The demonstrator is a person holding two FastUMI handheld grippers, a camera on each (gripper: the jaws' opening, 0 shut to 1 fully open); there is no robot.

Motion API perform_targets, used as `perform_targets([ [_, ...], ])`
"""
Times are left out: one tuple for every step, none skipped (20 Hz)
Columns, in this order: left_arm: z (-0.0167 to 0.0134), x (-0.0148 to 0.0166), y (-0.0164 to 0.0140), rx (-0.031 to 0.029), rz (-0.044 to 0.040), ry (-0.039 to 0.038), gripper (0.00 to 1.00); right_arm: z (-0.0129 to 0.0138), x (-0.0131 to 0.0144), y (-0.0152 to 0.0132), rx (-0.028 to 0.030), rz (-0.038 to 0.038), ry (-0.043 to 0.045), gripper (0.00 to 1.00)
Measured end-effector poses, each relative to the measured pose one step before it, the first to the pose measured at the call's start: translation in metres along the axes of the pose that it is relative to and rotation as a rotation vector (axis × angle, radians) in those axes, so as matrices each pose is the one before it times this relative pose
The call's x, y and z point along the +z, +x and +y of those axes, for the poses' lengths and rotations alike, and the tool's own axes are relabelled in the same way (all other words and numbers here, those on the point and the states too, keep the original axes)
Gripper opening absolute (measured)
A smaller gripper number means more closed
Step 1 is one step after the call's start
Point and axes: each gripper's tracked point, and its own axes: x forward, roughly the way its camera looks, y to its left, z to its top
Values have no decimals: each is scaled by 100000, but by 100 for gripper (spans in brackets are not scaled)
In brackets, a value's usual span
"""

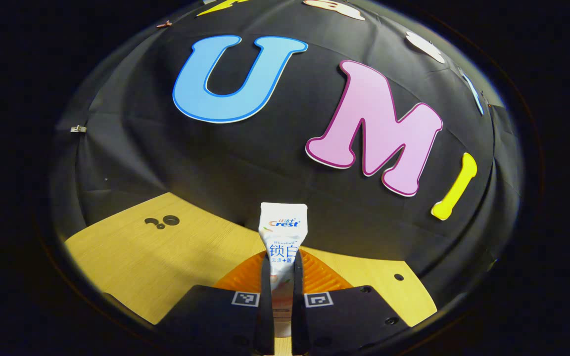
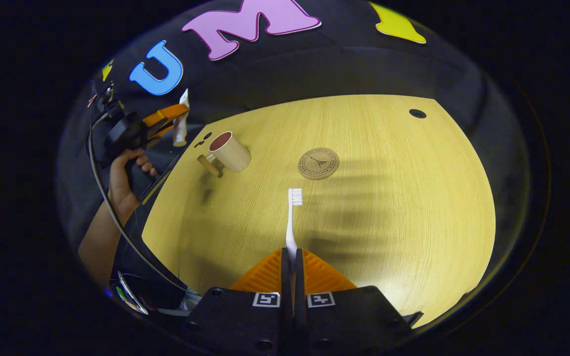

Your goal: Put the toothbrush and toothpaste on the desktop into the cup, then pick up the cup and place it on the coaster on the desktop.

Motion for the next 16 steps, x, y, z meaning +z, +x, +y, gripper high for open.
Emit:
perform_targets([
  [58, -291, 989, -36, -996, -1261, 18, -112, -200, 17, -161, 662, -680, 5],
  [235, -282, 890, 249, -606, -1374, 18, -69, -173, -15, -267, 477, -612, 5],
  [305, -671, 825, 308, 189, -1698, 18, -207, -203, -87, -336, 462, -399, 5],
  [213, -595, 755, -655, 350, -2642, 18, -77, -178, -13, -223, 448, -12, 5],
  [-37, -510, 650, -678, -748, -2501, 18, 28, -292, 39, 157, 424, 467, 5],
  [261, -224, 517, 443, -1840, -1173, 19, 83, -195, 50, 268, 912, 658, 5],
  [289, -240, 545, 549, -2104, -519, 19, 16, -475, 228, 561, 1830, 741, 5],
  [200, -296, 459, 175, -1137, -490, 18, 237, -469, 152, 1086, 1446, 1248, 5],
  [41, -469, 479, 58, -1030, -351, 18, 145, -313, 112, 604, 311, 720, 5],
  [316, -385, 455, 888, -770, 557, 18, 200, -177, 38, 268, 4, -256, 5],
  [408, -901, 368, 1107, 1394, 416, 18, 196, -178, 169, 235, 269, -686, 6],
  [429, -842, 158, 882, 2078, -387, 18, 82, -172, 113, 19, 70, -265, 6],
  [390, -733, 22, 405, 1410, -736, 19, 94, -255, 92, 229, 60, 566, 6],
  [363, -527, -216, 901, 1022, 160, 19, 30, -263, 239, 194, 381, 1006, 5],
  [424, -546, -116, 1715, 532, 1185, 21, 84, -364, 68, 147, 306, 905, 5],
  [309, -328, -310, 1048, 622, 1478, 23, 9, -153, 73, -74, 14, 275, 5],
])
